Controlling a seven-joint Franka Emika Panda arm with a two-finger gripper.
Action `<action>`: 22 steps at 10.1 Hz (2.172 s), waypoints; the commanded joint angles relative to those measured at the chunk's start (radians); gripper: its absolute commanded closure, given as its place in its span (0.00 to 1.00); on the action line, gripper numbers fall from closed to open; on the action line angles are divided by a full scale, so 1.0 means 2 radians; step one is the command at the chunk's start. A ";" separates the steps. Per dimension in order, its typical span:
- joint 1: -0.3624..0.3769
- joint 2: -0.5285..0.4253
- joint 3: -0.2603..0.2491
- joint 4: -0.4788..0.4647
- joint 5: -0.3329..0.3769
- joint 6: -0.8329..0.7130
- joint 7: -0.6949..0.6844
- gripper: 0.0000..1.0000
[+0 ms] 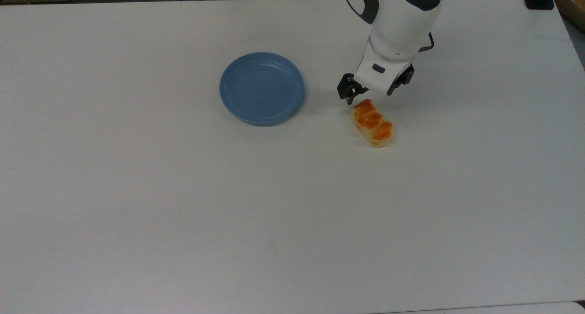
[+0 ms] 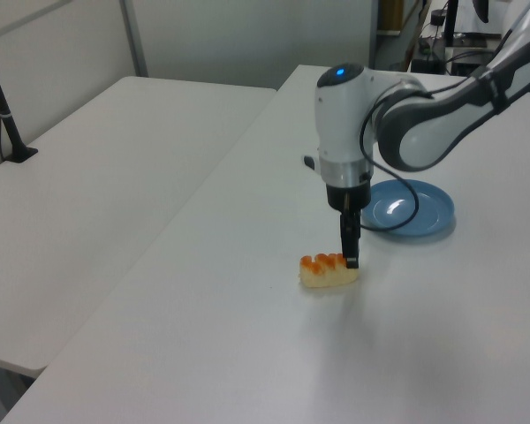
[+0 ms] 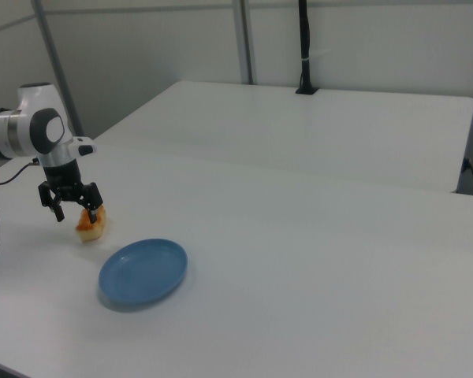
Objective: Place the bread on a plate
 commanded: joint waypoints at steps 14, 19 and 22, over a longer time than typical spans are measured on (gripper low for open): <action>-0.035 -0.047 0.005 0.003 -0.061 0.006 0.019 0.41; -0.151 -0.144 0.005 -0.154 -0.057 -0.005 -0.088 0.41; -0.153 -0.140 0.000 -0.187 -0.057 0.003 -0.088 0.39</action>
